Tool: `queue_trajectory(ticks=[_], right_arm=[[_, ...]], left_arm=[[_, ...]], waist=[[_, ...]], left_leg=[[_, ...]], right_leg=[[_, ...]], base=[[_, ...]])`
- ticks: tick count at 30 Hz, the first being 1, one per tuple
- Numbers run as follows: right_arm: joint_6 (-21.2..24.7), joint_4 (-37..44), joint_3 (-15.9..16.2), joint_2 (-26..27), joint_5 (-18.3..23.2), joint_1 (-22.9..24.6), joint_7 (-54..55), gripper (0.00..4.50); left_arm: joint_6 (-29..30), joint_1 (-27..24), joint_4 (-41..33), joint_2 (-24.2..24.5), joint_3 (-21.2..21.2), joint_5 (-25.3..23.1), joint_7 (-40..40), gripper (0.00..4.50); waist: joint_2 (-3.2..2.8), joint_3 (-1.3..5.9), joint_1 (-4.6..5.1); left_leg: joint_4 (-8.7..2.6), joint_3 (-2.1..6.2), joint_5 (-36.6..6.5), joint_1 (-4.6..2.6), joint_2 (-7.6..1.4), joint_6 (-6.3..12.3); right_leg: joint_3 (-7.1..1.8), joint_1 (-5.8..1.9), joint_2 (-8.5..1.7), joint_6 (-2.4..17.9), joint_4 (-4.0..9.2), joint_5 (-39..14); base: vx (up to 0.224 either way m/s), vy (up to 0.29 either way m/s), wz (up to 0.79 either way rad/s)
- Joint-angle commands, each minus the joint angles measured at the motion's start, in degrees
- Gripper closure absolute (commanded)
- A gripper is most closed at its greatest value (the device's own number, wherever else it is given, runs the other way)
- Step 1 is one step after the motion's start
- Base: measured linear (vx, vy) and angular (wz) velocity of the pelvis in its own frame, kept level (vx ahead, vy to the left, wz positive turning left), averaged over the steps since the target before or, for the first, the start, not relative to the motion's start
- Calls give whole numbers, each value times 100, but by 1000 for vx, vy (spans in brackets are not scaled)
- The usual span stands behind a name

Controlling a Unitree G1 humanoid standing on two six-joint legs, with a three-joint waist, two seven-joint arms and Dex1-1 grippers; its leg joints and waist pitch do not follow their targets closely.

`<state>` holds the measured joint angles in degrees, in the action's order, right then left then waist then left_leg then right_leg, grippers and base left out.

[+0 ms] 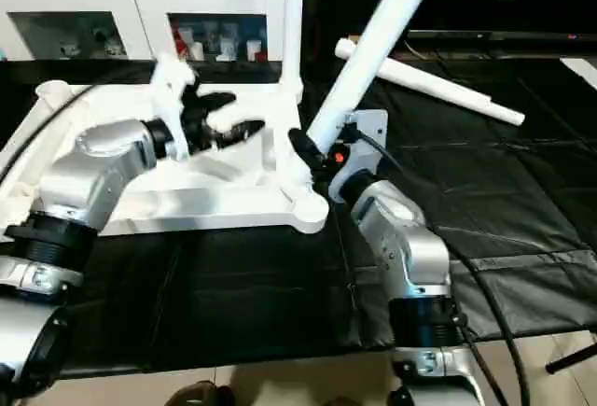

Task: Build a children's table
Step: Insert table leg to table base

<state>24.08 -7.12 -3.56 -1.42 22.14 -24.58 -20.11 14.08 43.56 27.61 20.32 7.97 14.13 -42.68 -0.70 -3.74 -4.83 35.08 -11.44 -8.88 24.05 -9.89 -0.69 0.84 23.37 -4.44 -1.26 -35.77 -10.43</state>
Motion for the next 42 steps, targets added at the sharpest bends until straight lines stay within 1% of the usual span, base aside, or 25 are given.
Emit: queue_trajectory(ticks=[1, 4, 8, 11, 12, 13, 14, 15, 17, 19, 21, 22, 23, 24, 25, 28, 30, 33, 35, 36, 38, 39, 40, 41, 42], right_arm=[[-55, 219, 2, 136, -13, 114, 250, 254], [-51, 273, -71, 255, -34, 173, 454, 254], [70, 388, -167, 378, 172, 222, 558, 254], [-302, 418, -49, 339, 33, 291, 362, 254], [-143, 527, -244, 451, 408, 323, 285, 254], [-143, 527, -244, 451, 408, 323, 285, 254], [53, 574, -426, 478, 669, 302, 316, 254], [63, 575, -429, 475, 677, 301, 311, 254], [6, 578, -393, 380, 587, 297, 267, 254], [-428, 531, -309, 217, 188, 292, 297, 254], [-558, 503, -448, 206, 215, 248, 358, 254], [-378, 525, -449, 153, 241, 246, 376, 254], [-68, 586, -470, 25, 368, 248, 285, 254], [-69, 629, -373, -137, 239, 270, 183, 254], [-251, 707, 8, -595, -259, 345, -117, 254], [-59, 806, 13, -775, -164, 376, -277, 254], [32, 793, 77, -955, -232, 367, -358, 254], [171, 770, -127, -929, 85, 315, -484, 254], [207, 788, 31, -1104, -135, 332, -488, 254], [240, 799, 96, -1167, -184, 340, -503, 254], [33, 772, 209, -1261, -328, 341, -529, 254], [58, 794, 210, -1261, -269, 359, -617, 254], [-92, 801, 230, -1274, -365, 381, -651, 254], [-117, 799, 234, -1276, -385, 382, -646, 254], [-337, 778, 263, -1294, -551, 390, -615, 254]], left_arm=[[-262, -157, 206, 95, 155, -196, -173, 28], [-423, -255, 320, 124, 156, -245, -213, 28], [-726, -430, 372, 178, 255, -302, -550, 28], [-812, -490, 415, 194, 311, -311, -806, 28], [-928, -509, 497, 228, 393, -383, -1033, 28], [-928, -509, 497, 228, 393, -383, -1033, 28], [-1039, -483, 646, 285, 534, -499, -1241, 28], [-1044, -482, 653, 288, 542, -505, -1251, 28], [-1125, -451, 775, 320, 668, -608, -1411, 28], [-1263, -382, 1011, 349, 889, -804, -1699, 28], [-1303, -316, 1207, 333, 972, -905, -1824, 28], [-1306, -303, 1243, 331, 986, -923, -1853, 28], [-1287, -269, 1328, 320, 1020, -961, -1926, 28], [-1249, -251, 1368, 303, 1011, -937, -1997, 28], [-1187, -210, 1444, 264, 976, -871, -2138, 28], [-1137, -149, 1522, 218, 942, -847, -2144, 28], [-1202, -88, 1665, 185, 941, -897, -2134, 28], [-1201, 0, 1898, 114, 899, -914, -2147, 28], [-1180, 64, 2028, 86, 878, -937, -2177, 28], [-1163, 98, 2084, 84, 884, -964, -2189, 46], [-1059, 171, 2196, 77, 874, -992, -2239, 56], [-1052, 206, 2245, 73, 864, -993, -2274, 56], [-1016, 282, 2360, 74, 881, -1047, -2275, 74], [-1010, 289, 2372, 75, 884, -1054, -2272, 88], [-998, 354, 2482, 80, 923, -1130, -2247, 97]], waist=[[52, 462, 38], [44, 464, 48], [40, 463, 47], [46, 475, 41], [63, 468, 42], [60, 471, 36], [68, 472, 40], [68, 473, 40], [62, 470, 46], [72, 468, 47], [71, 464, 53], [73, 466, 48], [47, 460, 50], [51, 464, 49], [66, 469, 33], [74, 467, 27], [94, 477, 17], [102, 476, 34], [96, 478, 38], [83, 474, 43], [83, 476, 43], [73, 478, 40], [54, 484, 29], [62, 482, 31], [68, 481, 26]], left_leg=[[-498, 141, -1489, -267, -262, -387], [-514, 147, -1544, -269, -262, -423], [-519, 143, -1566, -283, -269, -403], [-513, 125, -1434, -278, -269, -378], [-515, 121, -1426, -267, -260, -342], [-514, 121, -1447, -273, -263, -317], [-518, 126, -1412, -265, -264, -290], [-522, 132, -1414, -274, -272, -275], [-525, 127, -1407, -278, -271, -320], [-518, 113, -1395, -285, -262, -378], [-516, 114, -1464, -286, -265, -385], [-516, 120, -1485, -284, -269, -372], [-519, 126, -1454, -286, -259, -359], [-514, 120, -1433, -290, -269, -353], [-506, 116, -1394, -291, -266, -376], [-483, 105, -1353, -270, -260, -302], [-465, 111, -1240, -261, -261, -171], [-451, 107, -1229, -252, -255, -91], [-455, 112, -1223, -262, -267, -99], [-455, 110, -1229, -275, -259, -120], [-454, 109, -1228, -273, -261, -146], [-446, 105, -1268, -275, -255, -129], [-440, 114, -1274, -270, -260, -119], [-441, 111, -1288, -271, -262, -118], [-445, 117, -1269, -265, -267, -127]], right_leg=[[-154, -126, -333, 911, 440, -1454], [-151, -114, -327, 889, 431, -1480], [-160, -98, -328, 868, 435, -1452], [-159, -98, -324, 885, 412, -1213], [-162, -110, -323, 891, 424, -1219], [-167, -110, -331, 895, 425, -1233], [-165, -113, -327, 908, 417, -1210], [-160, -114, -324, 910, 415, -1227], [-155, -106, -314, 928, 411, -1202], [-161, -99, -319, 886, 420, -1273], [-171, -94, -337, 891, 425, -1337], [-171, -102, -345, 913, 429, -1364], [-168, -114, -330, 926, 433, -1354], [-167, -115, -324, 966, 422, -1267], [-155, -138, -319, 976, 422, -1220], [-170, -149, -340, 1027, 412, -1105], [-162, -170, -344, 1095, 410, -1043], [-158, -174, -340, 1175, 416, -1040], [-151, -168, -334, 1203, 413, -1039], [-146, -164, -316, 1211, 423, -1048], [-149, -167, -323, 1228, 412, -992], [-154, -168, -329, 1241, 418, -996], [-156, -171, -343, 1254, 414, -977], [-155, -167, -337, 1253, 420, -976], [-154, -170, -338, 1252, 416, -953]], base=[[0, 0, 0], [0, 0, 0], [0, 0, 0], [0, 0, 0], [0, 0, 0], [0, 0, 0], [0, 0, 0], [0, 0, 0], [0, 0, 0], [0, 0, 0], [0, 0, 0], [0, 0, 0], [0, 0, 0], [0, 0, 0], [0, 0, 0], [0, 0, 0], [0, 0, 0], [0, 0, 0], [0, 0, 0], [0, 0, 0], [0, 0, 0], [0, 0, 0], [0, 0, 0], [0, 0, 0], [0, 0, 0]])
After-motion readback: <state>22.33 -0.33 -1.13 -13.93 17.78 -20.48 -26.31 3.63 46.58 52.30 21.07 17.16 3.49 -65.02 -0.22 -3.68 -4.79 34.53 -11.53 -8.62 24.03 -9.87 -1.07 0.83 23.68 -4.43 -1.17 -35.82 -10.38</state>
